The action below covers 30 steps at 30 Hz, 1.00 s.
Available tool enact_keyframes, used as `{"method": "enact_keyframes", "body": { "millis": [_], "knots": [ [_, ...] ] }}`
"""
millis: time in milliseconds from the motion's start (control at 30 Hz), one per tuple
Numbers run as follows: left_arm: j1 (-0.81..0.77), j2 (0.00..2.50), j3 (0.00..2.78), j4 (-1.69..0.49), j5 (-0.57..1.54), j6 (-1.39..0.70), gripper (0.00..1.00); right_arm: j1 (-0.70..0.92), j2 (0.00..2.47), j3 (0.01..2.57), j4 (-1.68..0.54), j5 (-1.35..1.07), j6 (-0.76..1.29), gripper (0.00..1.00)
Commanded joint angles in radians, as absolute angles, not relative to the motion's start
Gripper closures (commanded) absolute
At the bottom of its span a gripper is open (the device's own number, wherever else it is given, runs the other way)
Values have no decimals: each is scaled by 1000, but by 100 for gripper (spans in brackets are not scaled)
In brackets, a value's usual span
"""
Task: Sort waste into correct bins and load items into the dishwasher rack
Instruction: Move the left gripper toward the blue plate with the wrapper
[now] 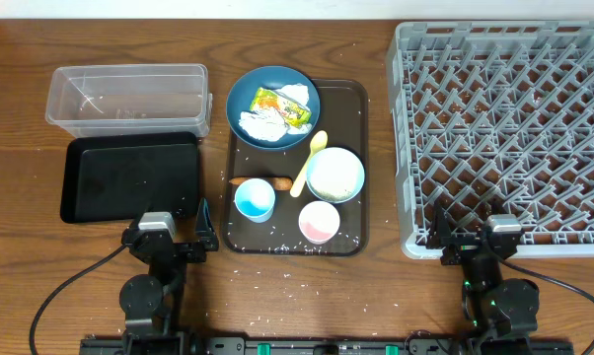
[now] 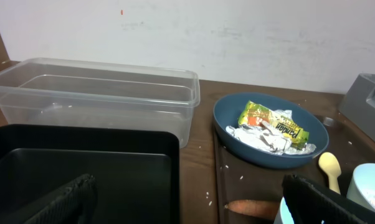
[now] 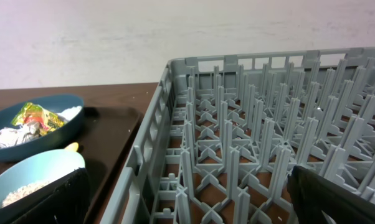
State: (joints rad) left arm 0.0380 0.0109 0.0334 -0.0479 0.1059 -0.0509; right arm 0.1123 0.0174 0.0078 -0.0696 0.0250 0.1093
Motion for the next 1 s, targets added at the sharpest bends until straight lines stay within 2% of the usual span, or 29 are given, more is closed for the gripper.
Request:
{"method": "enact_keyframes", "body": {
  "millis": [0, 967],
  "knots": [
    [38, 4, 4, -60, 120, -38, 4, 107, 18, 6, -72, 22, 104, 1],
    [38, 4, 4, -58, 113, -38, 4, 107, 18, 6, -70, 34, 104, 1]
  ]
}}
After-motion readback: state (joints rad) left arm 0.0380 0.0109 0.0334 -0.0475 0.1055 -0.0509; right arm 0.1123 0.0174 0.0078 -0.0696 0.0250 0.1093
